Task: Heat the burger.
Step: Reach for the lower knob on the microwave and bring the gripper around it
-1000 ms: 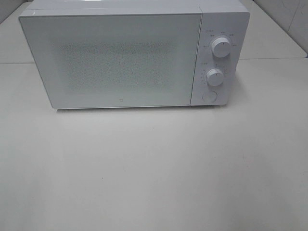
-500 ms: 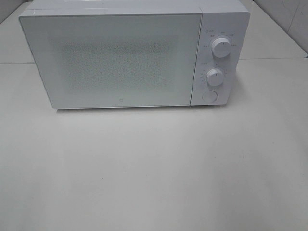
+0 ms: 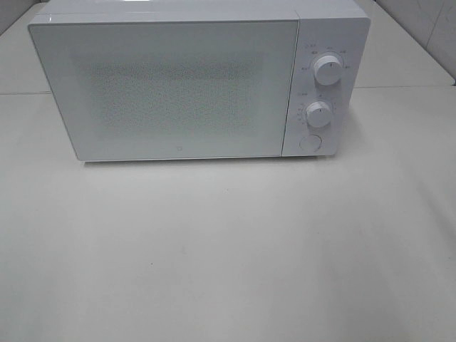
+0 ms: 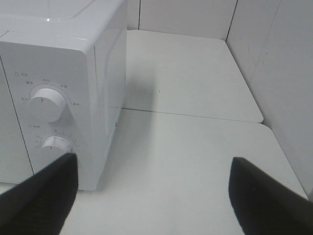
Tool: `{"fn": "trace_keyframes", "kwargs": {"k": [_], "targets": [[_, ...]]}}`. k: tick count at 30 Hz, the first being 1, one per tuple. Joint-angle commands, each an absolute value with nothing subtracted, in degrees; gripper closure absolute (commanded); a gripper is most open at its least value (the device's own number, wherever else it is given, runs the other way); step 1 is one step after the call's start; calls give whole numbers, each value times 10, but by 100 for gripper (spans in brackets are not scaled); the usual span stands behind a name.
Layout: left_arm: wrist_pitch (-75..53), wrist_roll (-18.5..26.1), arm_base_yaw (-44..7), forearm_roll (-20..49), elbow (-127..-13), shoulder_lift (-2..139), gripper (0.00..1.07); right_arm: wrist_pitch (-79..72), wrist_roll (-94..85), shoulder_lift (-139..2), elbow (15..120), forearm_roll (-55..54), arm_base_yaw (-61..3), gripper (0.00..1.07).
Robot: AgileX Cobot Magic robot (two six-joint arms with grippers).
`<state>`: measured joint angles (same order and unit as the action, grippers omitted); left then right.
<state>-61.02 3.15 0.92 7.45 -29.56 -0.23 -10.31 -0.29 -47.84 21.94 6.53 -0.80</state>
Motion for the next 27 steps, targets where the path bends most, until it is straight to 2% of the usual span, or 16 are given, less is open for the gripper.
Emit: {"fn": "trace_keyframes", "kwargs": {"k": [1,8,17,23,27], "targets": [[-612,30,10,74,-295,-10,22,-139,-9,-477,206,62,-7,31],[-612,30,10,74,-295,-10,22,-218,-15,-490,158,47,-7,31],[-612,30,10,74,-295,-10,22,-241,-110,-545,158,-80,-9,31],[-612,30,10,74,-295,-10,22,-301,-147,-574,158,-95,-83,31],[-612,30,10,74,-295,-10,22,-355,-191,-622,158,-160,-151,31]]}}
